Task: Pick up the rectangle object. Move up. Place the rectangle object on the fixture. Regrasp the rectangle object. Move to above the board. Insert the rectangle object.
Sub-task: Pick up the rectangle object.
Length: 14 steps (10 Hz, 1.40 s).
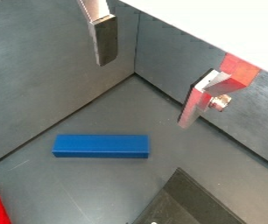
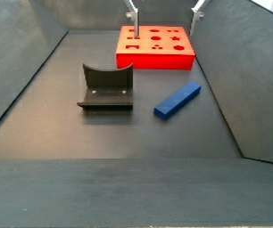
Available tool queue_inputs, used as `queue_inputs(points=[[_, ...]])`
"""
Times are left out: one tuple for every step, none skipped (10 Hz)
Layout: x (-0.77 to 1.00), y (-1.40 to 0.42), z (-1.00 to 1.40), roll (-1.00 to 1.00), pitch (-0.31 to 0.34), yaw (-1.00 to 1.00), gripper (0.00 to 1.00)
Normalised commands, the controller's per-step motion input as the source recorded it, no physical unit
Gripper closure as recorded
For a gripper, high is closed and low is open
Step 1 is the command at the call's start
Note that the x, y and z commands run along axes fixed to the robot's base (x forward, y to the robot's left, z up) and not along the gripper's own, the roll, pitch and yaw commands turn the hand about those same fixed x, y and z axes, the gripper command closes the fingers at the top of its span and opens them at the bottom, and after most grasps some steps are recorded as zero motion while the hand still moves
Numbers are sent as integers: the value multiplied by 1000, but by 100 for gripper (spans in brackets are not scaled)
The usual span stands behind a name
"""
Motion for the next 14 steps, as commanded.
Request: queue_inputs(points=[[0, 0, 0, 0, 26, 0, 0], [-31, 0, 0, 0, 1, 0, 0], [0, 0, -363, 0, 0, -1000, 0], [0, 0, -346, 1, 0, -1000, 0], [0, 0, -380, 9, 0, -1000, 0], [-94, -63, -409, 0, 0, -909, 0], [-120, -103, -426, 0, -16, -737, 0], [-151, -126, -554, 0, -50, -586, 0], [-249, -86, -697, -7, -127, -357, 0], [-280, -51, -729, -24, -177, -177, 0], [-240, -11, -677, -7, -196, -120, 0], [-251, -11, -651, 0, -164, -114, 0], [-214, -14, -609, 20, -127, -117, 0], [-237, -26, -597, 30, -137, -123, 0]])
